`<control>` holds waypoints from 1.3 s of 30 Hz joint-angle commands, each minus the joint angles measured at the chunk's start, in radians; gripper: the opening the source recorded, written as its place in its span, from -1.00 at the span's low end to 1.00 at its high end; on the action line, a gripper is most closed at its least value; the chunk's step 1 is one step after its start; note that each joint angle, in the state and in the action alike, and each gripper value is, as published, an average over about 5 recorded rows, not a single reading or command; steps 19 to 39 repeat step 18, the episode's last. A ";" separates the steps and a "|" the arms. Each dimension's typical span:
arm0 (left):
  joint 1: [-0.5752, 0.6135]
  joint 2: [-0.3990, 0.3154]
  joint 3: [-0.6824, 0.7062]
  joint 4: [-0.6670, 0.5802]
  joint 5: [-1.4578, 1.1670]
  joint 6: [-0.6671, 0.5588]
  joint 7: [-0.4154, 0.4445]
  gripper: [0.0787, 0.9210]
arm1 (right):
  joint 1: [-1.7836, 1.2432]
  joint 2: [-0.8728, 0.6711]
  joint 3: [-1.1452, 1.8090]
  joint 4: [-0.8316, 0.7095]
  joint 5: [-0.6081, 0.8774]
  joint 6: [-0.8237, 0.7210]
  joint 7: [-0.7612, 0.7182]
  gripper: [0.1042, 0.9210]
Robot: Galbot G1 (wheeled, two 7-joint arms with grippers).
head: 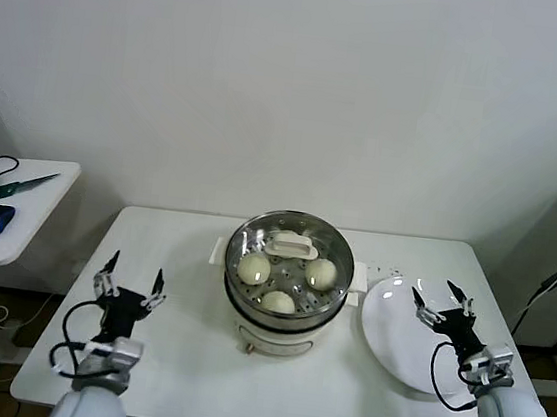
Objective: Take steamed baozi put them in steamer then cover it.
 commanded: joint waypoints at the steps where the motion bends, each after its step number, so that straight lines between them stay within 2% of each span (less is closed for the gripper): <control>1: 0.150 -0.048 -0.206 0.172 -0.532 -0.482 -0.049 0.77 | -0.074 0.012 0.045 0.032 0.019 0.036 -0.015 0.76; 16: 0.163 -0.045 -0.209 0.142 -0.504 -0.498 0.025 0.77 | -0.111 0.011 0.076 0.034 0.049 0.071 -0.024 0.76; 39: 0.164 -0.046 -0.208 0.139 -0.500 -0.498 0.026 0.77 | -0.114 0.011 0.077 0.035 0.051 0.072 -0.026 0.76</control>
